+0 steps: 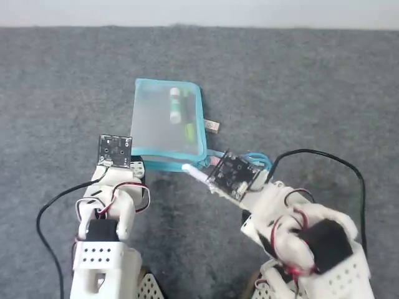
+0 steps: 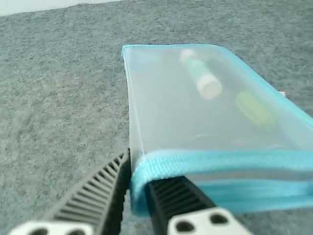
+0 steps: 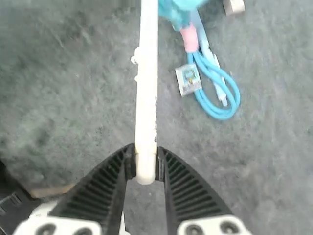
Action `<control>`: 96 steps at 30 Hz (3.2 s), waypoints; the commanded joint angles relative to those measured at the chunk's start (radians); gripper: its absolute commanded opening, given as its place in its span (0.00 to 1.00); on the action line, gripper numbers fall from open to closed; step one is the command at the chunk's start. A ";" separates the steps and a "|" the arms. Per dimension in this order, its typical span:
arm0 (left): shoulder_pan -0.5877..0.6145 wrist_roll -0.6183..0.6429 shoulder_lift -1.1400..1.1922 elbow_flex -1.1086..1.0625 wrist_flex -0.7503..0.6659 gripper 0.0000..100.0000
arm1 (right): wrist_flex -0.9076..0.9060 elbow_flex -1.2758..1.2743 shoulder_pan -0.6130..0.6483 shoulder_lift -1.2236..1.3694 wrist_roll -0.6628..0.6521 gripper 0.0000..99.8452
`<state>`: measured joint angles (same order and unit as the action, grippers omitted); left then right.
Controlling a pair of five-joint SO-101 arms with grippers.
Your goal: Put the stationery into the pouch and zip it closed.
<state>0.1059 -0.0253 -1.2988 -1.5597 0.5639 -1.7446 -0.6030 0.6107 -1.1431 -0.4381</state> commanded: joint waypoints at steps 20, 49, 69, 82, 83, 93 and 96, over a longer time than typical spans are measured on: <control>-0.009 -0.008 0.006 0.033 -0.018 0.01 | 0.314 0.080 0.091 0.389 0.101 0.01; -0.192 -0.005 0.006 0.031 -0.018 0.01 | 0.510 0.724 -0.016 1.211 0.568 0.01; -0.028 -0.003 0.005 0.036 -0.060 0.01 | 0.056 0.980 -0.053 1.129 0.120 0.27; 0.138 0.002 0.005 0.048 -0.083 0.01 | 0.136 0.703 -0.200 1.121 -0.100 0.27; 0.149 0.002 0.005 0.050 -0.083 0.01 | 0.189 0.646 -0.208 1.118 -0.124 0.27; 0.150 -0.003 0.005 0.047 -0.078 0.01 | 0.463 0.382 -0.275 1.118 -0.124 0.27; 0.149 -0.003 0.005 0.047 -0.081 0.01 | 0.484 0.377 -0.288 1.121 -0.037 0.27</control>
<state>0.2486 -0.0253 -1.2988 -1.5597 0.5209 -1.2950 -0.2302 0.3437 0.0245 -0.5485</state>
